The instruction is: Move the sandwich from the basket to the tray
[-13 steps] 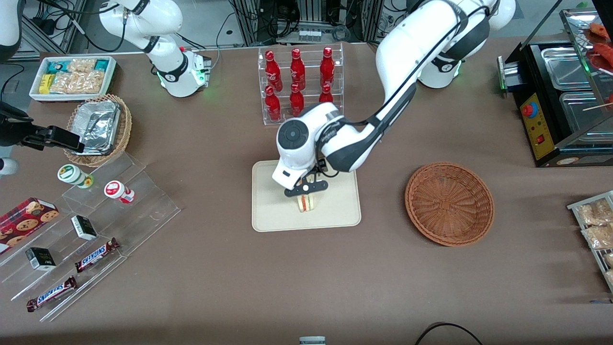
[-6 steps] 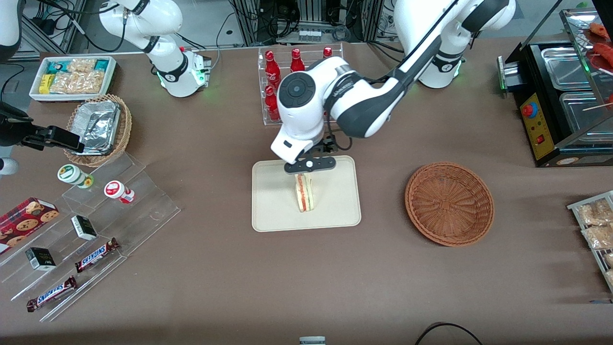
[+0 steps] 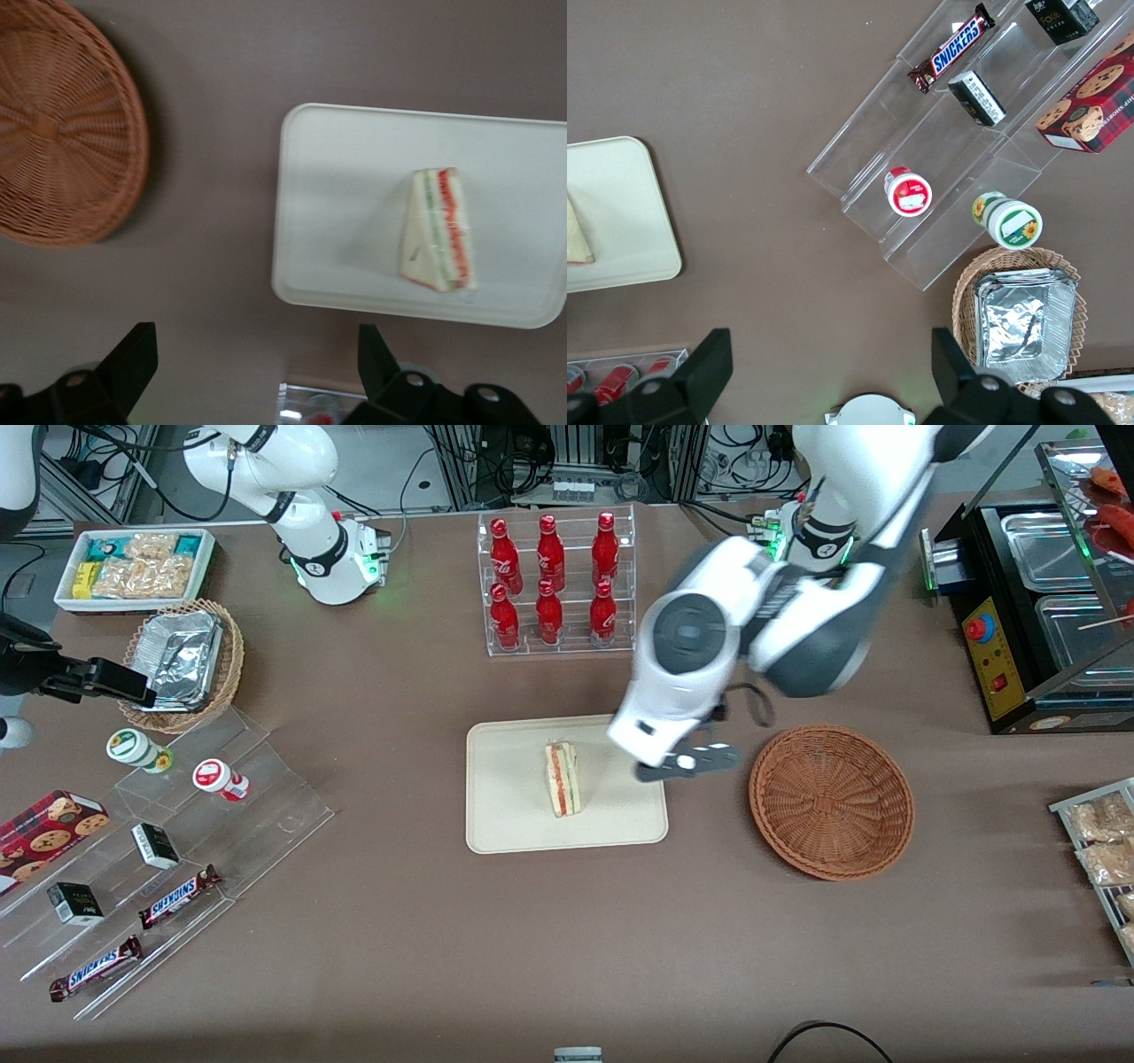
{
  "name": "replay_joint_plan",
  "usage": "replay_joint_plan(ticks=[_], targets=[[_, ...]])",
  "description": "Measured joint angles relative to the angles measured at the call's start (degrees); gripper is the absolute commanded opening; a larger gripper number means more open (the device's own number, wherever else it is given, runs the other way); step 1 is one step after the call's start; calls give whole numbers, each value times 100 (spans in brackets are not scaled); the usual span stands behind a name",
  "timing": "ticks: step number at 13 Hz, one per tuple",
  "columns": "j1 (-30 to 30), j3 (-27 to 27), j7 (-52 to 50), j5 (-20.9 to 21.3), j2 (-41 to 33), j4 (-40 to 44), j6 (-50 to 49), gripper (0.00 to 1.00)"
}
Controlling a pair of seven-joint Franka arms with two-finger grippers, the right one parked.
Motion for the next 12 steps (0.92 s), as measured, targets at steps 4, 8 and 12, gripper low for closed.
replay_joint_plan(ticks=[4,8,12], targets=[[1050,1,1419,-322,-897,-893,-34,100],[1674,69,2405,-451,-1621,-1520,-215,100],[1557,968,3297,-675,-2162,-1648,-906,100]])
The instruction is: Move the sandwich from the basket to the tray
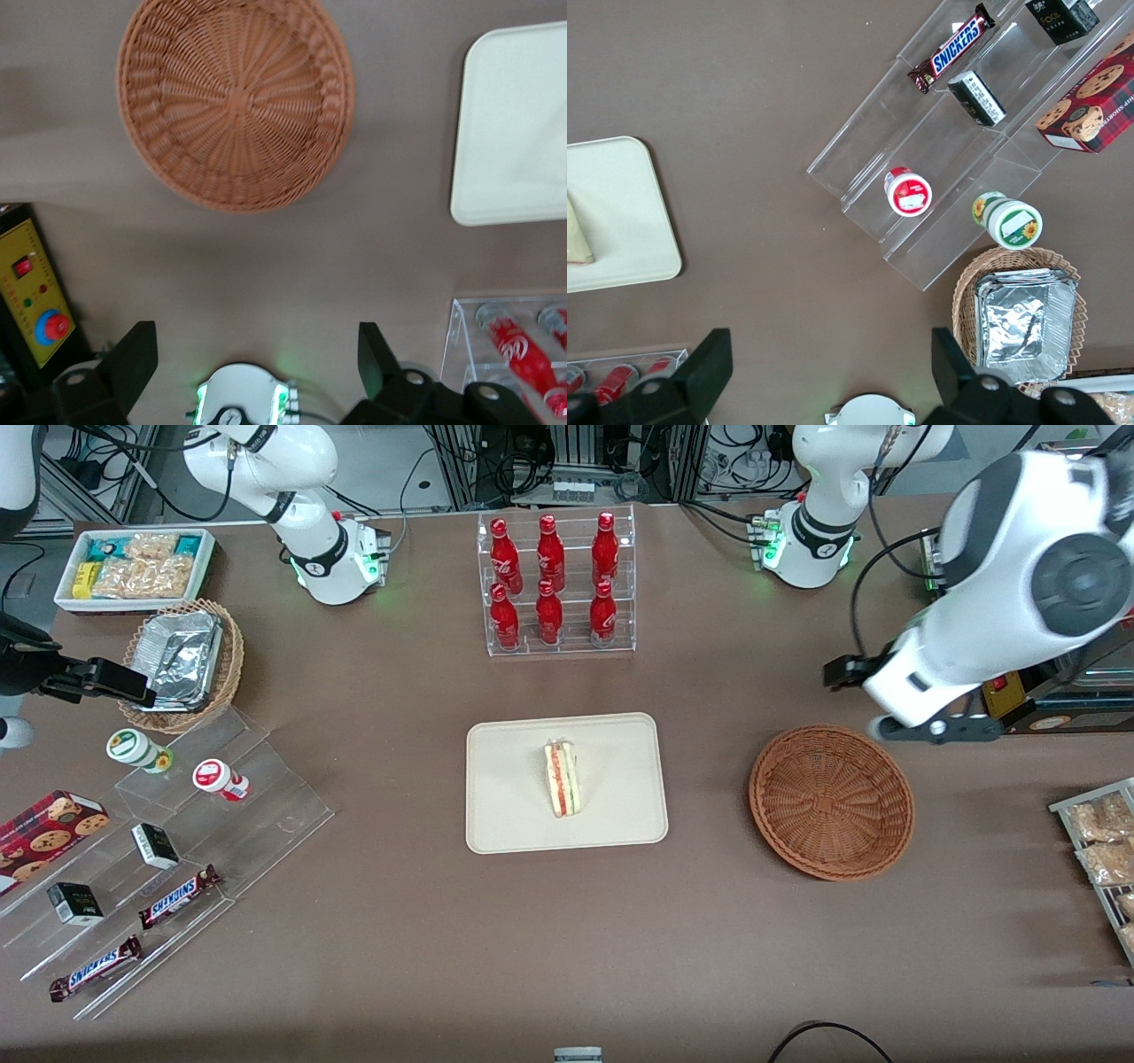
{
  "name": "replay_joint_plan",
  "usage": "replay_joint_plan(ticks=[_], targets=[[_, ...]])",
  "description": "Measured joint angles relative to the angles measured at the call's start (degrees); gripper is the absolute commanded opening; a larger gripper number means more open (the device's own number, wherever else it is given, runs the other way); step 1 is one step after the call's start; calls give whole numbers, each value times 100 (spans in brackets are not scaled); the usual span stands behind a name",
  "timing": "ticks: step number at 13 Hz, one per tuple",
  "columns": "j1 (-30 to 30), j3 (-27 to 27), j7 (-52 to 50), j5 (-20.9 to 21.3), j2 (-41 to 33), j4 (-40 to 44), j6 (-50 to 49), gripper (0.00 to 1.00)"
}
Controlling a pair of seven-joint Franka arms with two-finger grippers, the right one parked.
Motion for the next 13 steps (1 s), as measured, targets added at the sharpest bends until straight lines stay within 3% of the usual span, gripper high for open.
replay_joint_plan(ticks=[7,13], targets=[[-97,1118,725,-52,-702,152,-892,100],[-106,1255,757,-62,-894,214,-918,100]])
